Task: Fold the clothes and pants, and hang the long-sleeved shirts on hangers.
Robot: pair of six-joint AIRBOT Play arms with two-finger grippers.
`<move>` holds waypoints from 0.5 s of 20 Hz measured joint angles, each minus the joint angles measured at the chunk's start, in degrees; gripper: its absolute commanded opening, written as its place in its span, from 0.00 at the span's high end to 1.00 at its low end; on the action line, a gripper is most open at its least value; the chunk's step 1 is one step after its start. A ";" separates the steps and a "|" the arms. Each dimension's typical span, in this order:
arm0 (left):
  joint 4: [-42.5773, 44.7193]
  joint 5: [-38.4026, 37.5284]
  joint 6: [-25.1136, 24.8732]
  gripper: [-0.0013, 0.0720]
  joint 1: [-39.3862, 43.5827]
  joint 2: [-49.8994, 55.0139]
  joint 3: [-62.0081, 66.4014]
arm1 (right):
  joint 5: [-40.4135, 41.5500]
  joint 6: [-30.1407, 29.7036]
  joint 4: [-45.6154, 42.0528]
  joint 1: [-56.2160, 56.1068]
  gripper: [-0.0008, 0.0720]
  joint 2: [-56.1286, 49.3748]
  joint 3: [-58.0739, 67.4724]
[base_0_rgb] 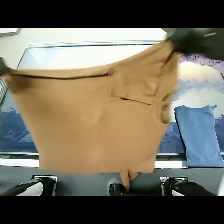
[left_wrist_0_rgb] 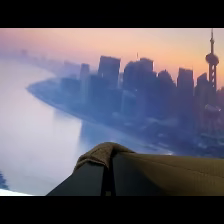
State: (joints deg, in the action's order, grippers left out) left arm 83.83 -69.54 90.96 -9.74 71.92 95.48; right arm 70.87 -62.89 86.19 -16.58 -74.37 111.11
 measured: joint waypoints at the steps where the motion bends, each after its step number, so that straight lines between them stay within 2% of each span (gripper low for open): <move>1: -0.22 1.95 -0.24 0.97 0.46 4.26 -0.74 | -1.07 0.00 0.09 -0.02 0.95 -4.11 -0.31; 6: -1.01 14.88 -0.37 0.96 1.88 21.88 -2.14 | -10.62 1.92 -1.99 -0.02 0.95 -21.88 -0.92; 10: -1.03 22.47 1.18 0.96 2.10 28.57 -2.36 | -19.21 5.42 -4.37 0.00 0.95 -30.18 -1.01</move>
State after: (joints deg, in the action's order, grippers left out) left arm 82.81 -47.07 92.14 -7.64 100.49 93.12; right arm 51.66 -57.47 81.82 -16.58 -104.55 110.10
